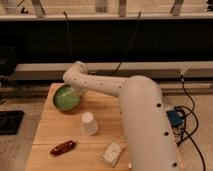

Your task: Pick up the ceramic bowl

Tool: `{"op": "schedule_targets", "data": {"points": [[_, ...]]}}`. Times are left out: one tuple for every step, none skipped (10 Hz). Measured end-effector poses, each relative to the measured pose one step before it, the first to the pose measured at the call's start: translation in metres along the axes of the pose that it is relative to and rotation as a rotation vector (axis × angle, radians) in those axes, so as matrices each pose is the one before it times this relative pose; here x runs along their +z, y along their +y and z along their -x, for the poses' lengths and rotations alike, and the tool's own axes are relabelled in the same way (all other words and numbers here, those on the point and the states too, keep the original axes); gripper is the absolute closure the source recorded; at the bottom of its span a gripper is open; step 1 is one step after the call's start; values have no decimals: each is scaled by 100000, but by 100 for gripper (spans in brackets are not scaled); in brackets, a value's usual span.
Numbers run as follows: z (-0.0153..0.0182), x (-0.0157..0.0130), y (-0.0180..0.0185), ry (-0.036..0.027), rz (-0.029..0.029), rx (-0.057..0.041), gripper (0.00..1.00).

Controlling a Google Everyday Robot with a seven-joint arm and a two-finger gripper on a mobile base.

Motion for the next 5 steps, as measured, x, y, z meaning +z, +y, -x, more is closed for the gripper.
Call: {"op": "schedule_targets", "data": {"points": [[45, -151, -6, 165, 123, -896, 97], [37, -48, 14, 109, 100, -543, 97], [19, -112, -29, 150, -36, -697, 97], [-77, -226, -51, 268, -47, -668, 97], [-75, -282, -69, 302, -79, -816, 97]]}}
